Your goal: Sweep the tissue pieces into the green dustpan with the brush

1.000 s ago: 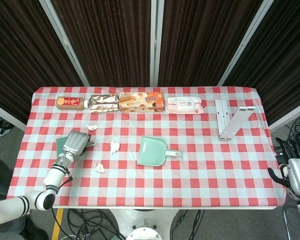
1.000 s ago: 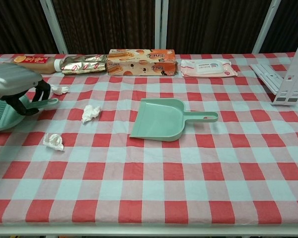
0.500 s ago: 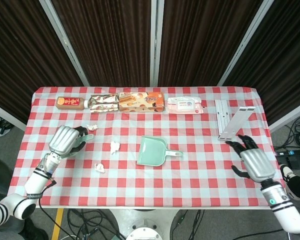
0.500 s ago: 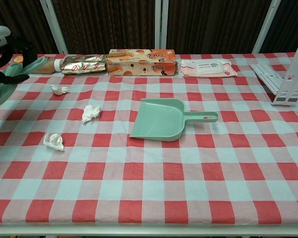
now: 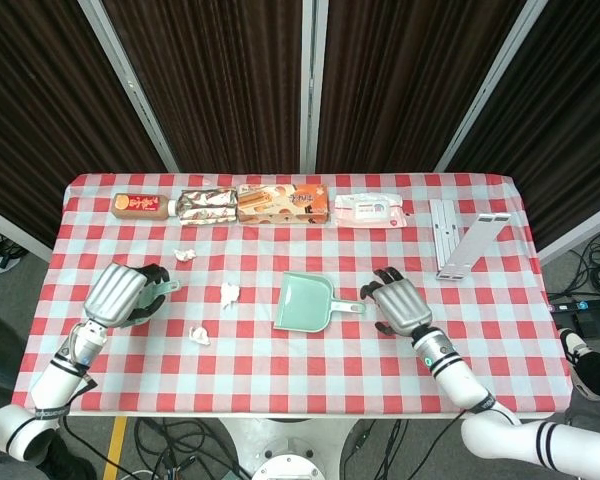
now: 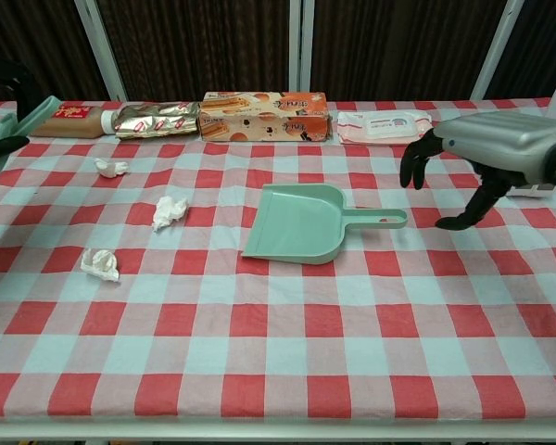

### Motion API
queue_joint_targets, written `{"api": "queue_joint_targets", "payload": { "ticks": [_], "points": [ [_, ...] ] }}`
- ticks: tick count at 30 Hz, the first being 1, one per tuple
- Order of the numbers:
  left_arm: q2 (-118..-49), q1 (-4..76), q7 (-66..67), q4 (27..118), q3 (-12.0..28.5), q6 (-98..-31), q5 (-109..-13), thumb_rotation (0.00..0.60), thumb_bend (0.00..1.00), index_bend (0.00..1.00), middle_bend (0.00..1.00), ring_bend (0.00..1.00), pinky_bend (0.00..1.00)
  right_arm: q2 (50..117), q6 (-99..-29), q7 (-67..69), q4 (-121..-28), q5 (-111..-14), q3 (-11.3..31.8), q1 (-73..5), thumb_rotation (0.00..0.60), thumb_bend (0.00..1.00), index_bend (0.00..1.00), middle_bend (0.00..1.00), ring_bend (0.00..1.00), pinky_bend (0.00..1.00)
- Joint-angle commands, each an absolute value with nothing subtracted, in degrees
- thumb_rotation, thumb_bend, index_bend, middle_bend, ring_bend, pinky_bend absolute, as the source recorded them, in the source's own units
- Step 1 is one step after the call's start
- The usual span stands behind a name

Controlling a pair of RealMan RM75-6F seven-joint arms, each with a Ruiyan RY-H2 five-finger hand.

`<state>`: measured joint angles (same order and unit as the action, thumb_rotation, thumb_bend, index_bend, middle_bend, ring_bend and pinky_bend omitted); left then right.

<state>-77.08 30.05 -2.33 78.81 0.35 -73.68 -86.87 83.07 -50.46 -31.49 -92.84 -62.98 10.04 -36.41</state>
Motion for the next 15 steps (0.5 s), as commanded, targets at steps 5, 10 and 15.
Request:
{"api": "queue_joint_targets", "payload": {
  "ticks": [5,10,15],
  "points": [
    [-77.3,29.6,-2.6,78.5,0.5,-73.6,-87.7,0.6,0.41,0.48,0.53,0.74,0.89,91.7,-55.3,-43.4,-88.5,-53.1,10.1,-41.2,0.6,0.12,0.42,0.41,0.15,0.13],
    [-77.4,29.5,-2.7,78.2,0.6,-73.0,-88.2,0.6,0.42,0.48,0.53,0.74,0.89,93.3,-57.3,-44.7,-87.6,-50.6,10.4,-42.0,0.6,0.12,0.42,0.41,0.15,0.13],
    [-77.4,29.5,-2.8,78.0,0.6,-72.8,-89.0,0.6,0.41,0.48,0.53,0.74,0.89,94.7,-57.1,-46.2,-87.1,-47.4,10.2,-43.3,0.6,0.13,0.39,0.41,0.15,0.13]
  ]
}}
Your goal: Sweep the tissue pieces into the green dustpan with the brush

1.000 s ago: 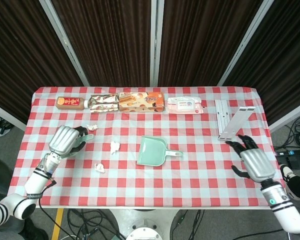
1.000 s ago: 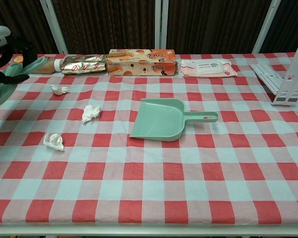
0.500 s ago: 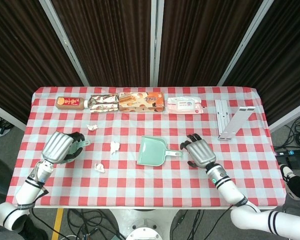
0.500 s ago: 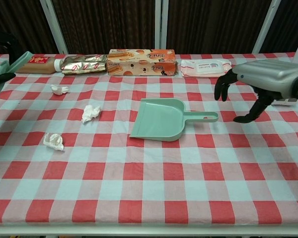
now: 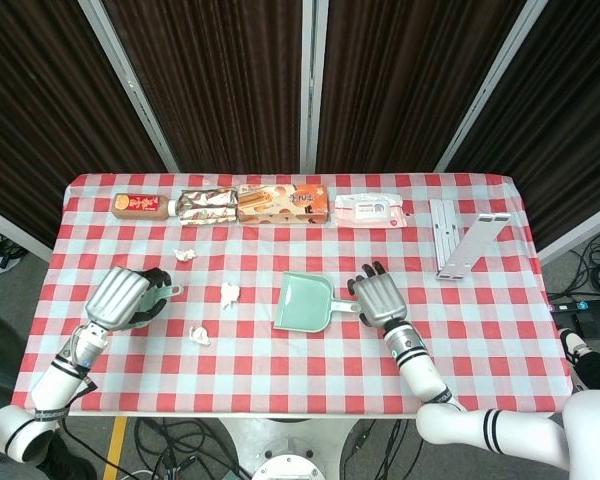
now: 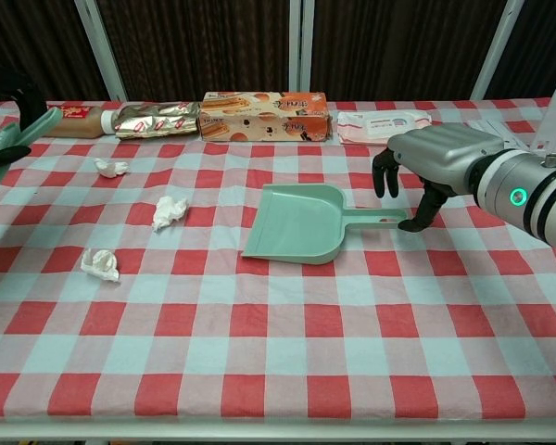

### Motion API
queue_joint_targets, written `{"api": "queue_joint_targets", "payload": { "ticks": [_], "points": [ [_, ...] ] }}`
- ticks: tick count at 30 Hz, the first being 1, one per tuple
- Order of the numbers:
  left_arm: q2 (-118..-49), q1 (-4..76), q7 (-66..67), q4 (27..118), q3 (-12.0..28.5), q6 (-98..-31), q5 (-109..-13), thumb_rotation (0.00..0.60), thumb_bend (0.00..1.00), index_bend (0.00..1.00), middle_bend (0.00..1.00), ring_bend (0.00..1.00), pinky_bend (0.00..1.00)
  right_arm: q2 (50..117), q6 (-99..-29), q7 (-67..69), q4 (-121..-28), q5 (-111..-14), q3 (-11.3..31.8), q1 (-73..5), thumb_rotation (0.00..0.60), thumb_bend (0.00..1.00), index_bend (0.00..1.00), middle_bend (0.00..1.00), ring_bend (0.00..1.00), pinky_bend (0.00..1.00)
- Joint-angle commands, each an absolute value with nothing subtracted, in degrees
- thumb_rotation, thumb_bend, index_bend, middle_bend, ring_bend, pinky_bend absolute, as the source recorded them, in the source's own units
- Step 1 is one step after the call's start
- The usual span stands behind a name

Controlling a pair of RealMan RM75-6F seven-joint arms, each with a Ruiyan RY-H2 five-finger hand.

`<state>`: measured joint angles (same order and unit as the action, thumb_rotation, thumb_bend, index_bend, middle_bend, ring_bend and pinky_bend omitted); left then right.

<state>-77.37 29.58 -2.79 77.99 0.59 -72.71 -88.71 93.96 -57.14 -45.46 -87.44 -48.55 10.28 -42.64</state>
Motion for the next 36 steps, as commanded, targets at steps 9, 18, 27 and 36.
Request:
{"api": "queue_joint_targets", "payload": {
  "ticks": [9,18,27,36],
  "points": [
    [-77.5,29.2,-2.8,78.0,0.7,-72.6,-89.6,0.6,0.42,0.48,0.53,0.74,0.88,96.9,-57.2,-46.5,-85.9,-44.5,9.9,-45.1,0.6,0.17,0.39,0.42,0.15,0.13],
    [-77.7,29.4,-3.3,76.6,1.1,-71.5,-89.5,0.6,0.42,0.48,0.53,0.74,0.88,97.8,-57.1,-46.8,-85.0,-42.2,9.7,-46.7,0.6,0.25,0.43,0.47,0.19,0.14],
    [-77.8,30.1,-4.0,75.8,1.3,-70.2,-89.9,0.6,0.42,0.48,0.53,0.74,0.88,97.5,-57.9,-46.9,-85.3,-41.9,9.4,-47.6,0.6,0.31,0.53,0.51,0.24,0.15],
    [-79.0,32.1,-6.4,70.9,2.9,-66.8,-88.1,0.6,0.42,0.48,0.53,0.74,0.88,91.2,-58.4,-42.5,-91.5,-44.2,11.5,-47.3,0.6,0.37,0.62,0.57,0.28,0.17]
  ]
}}
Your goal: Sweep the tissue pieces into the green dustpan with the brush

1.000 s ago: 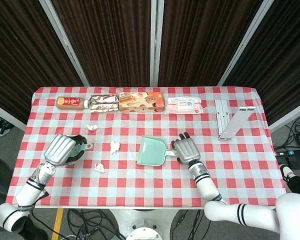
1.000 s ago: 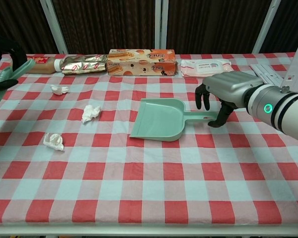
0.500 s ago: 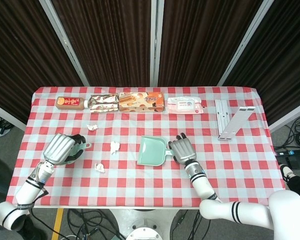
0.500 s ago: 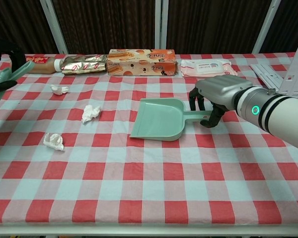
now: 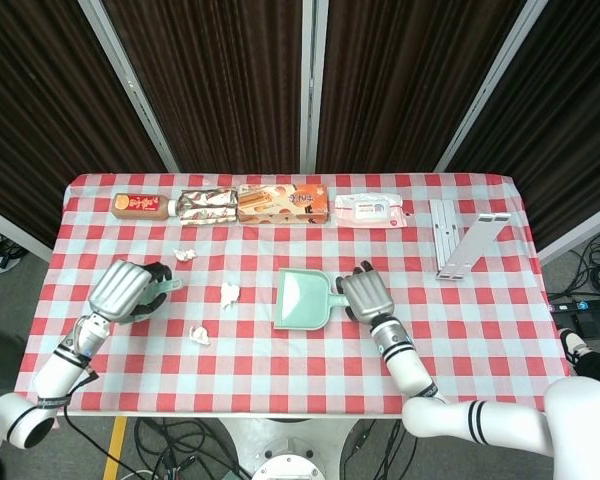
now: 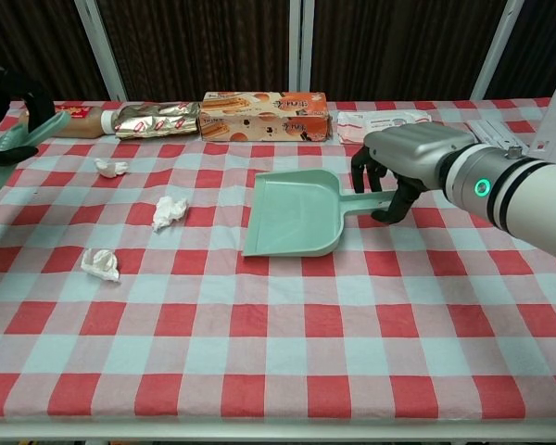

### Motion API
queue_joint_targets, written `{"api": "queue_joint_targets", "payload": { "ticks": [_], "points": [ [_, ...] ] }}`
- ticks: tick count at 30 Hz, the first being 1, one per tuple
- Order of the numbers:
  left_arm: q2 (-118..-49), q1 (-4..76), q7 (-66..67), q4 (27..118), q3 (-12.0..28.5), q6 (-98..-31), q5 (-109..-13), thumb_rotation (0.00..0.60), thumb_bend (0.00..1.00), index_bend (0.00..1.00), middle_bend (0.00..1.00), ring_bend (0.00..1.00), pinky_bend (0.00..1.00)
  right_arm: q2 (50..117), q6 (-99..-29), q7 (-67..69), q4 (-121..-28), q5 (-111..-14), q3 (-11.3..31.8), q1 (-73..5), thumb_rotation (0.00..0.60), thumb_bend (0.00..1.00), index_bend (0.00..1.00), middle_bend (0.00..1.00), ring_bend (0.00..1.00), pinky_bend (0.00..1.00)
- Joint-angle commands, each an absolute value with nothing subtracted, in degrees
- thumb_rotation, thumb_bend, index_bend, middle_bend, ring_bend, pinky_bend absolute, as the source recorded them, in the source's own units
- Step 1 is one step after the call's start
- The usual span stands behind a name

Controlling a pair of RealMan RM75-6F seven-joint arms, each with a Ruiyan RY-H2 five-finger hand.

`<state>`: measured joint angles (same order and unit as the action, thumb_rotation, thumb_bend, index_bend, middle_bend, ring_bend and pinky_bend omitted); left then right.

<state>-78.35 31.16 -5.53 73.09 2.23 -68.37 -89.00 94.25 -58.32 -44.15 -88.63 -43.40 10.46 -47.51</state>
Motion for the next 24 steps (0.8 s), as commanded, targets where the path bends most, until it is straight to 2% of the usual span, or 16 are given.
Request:
{"api": "queue_joint_targets", "payload": {
  "ticks": [1,6,14,24],
  "points": [
    [-79.4,32.7,-6.6,69.6,3.2,-65.6,-87.6,0.6,0.42,0.48,0.53,0.74,0.88,89.6,-58.3,-42.1,-92.8,-44.3,11.9,-47.3,0.6,0.37,0.62,0.57,0.28,0.17],
    [-82.4,35.7,-8.3,61.2,4.6,-61.7,-86.6,0.6,0.42,0.48,0.53,0.73,0.88,85.0,-58.3,-42.7,-96.0,-43.4,12.4,-47.8,0.6,0.37,0.62,0.57,0.28,0.17],
    [-89.5,42.2,-17.7,45.5,3.9,-54.7,-88.5,0.6,0.42,0.48,0.53,0.69,0.88,82.6,-58.1,-43.4,-98.7,-41.1,10.3,-48.3,0.6,0.37,0.62,0.57,0.28,0.17],
    [-96.3,48.0,-28.9,33.3,1.7,-52.6,-92.0,0.6,0.42,0.49,0.53,0.66,0.87,81.7,-58.5,-42.5,-98.5,-40.1,9.0,-48.7,0.6,0.37,0.62,0.57,0.28,0.17]
  ]
}}
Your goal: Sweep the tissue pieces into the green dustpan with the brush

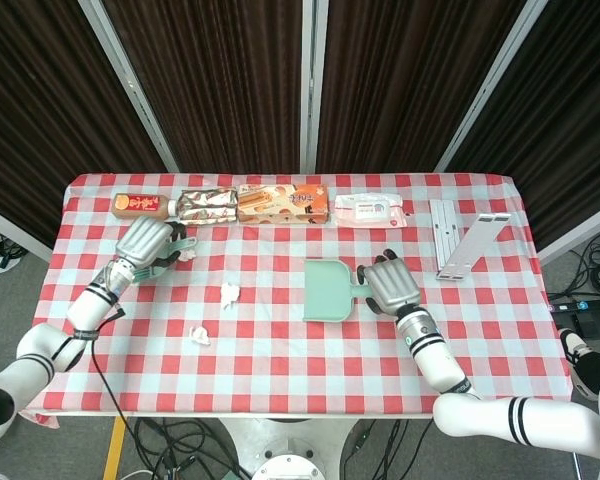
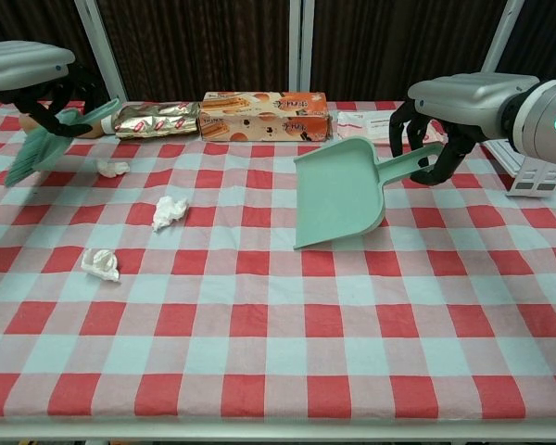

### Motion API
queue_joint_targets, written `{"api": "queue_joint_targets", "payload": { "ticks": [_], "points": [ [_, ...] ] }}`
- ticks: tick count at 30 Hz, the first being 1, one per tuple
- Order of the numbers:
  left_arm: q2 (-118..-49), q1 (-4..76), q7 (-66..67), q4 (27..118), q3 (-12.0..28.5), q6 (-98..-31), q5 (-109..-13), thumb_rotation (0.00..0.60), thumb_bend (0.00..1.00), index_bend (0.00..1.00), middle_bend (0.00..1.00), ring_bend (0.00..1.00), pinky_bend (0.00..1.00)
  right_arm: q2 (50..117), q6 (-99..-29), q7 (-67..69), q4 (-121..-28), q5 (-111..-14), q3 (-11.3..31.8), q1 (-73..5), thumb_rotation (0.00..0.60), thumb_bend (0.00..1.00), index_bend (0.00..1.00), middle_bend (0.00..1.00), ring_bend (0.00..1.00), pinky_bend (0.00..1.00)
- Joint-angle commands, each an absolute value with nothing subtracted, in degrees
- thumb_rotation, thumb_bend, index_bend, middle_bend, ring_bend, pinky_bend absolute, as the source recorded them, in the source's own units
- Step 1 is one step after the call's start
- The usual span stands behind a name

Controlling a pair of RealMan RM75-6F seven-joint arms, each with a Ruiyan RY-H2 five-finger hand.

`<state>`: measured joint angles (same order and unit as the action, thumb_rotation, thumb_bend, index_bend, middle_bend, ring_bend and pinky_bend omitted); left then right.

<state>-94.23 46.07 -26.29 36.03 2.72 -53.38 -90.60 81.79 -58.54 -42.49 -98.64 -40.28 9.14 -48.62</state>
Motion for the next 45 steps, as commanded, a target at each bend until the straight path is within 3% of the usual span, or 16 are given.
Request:
{"api": "queue_joint_targets", "payload": {
  "ticks": [1,11,19,29,35,41,45],
  "points": [
    [-96.8,48.4,-29.6,32.6,1.4,-52.4,-92.3,0.6,0.42,0.49,0.53,0.66,0.87,81.7,-58.5,-42.5,-98.5,-40.0,8.9,-48.8,0.6,0.37,0.62,0.57,0.28,0.17],
    [-101.7,53.2,-34.7,26.4,-1.2,-49.3,-94.5,0.6,0.42,0.49,0.52,0.64,0.86,82.1,-58.1,-41.0,-97.4,-39.2,8.0,-49.3,0.6,0.37,0.62,0.57,0.28,0.17],
    [-102.3,55.6,-39.5,26.5,-2.8,-48.2,-95.5,0.6,0.43,0.49,0.51,0.62,0.86,81.8,-58.1,-39.6,-97.2,-39.8,7.4,-49.1,0.6,0.37,0.62,0.57,0.28,0.17],
    [-98.0,55.3,-46.4,38.9,-3.9,-56.0,-96.9,0.6,0.43,0.49,0.51,0.62,0.86,82.0,-57.5,-36.7,-96.4,-40.8,6.3,-48.0,0.6,0.37,0.62,0.57,0.28,0.17],
    [-94.0,53.7,-41.9,45.4,-3.2,-59.7,-96.1,0.6,0.43,0.49,0.51,0.62,0.86,83.0,-56.4,-33.9,-94.5,-42.0,5.6,-47.0,0.6,0.37,0.62,0.57,0.28,0.17],
    [-90.8,51.1,-38.5,46.8,-2.3,-57.2,-92.1,0.6,0.43,0.49,0.51,0.62,0.86,83.4,-55.8,-32.2,-93.3,-43.7,5.5,-46.6,0.6,0.37,0.62,0.57,0.28,0.17],
    [-91.5,50.5,-37.1,42.9,-2.5,-54.2,-90.6,0.6,0.43,0.49,0.51,0.62,0.86,83.5,-55.5,-32.1,-92.8,-43.9,5.4,-46.6,0.6,0.37,0.62,0.57,0.28,0.17]
  ]
}}
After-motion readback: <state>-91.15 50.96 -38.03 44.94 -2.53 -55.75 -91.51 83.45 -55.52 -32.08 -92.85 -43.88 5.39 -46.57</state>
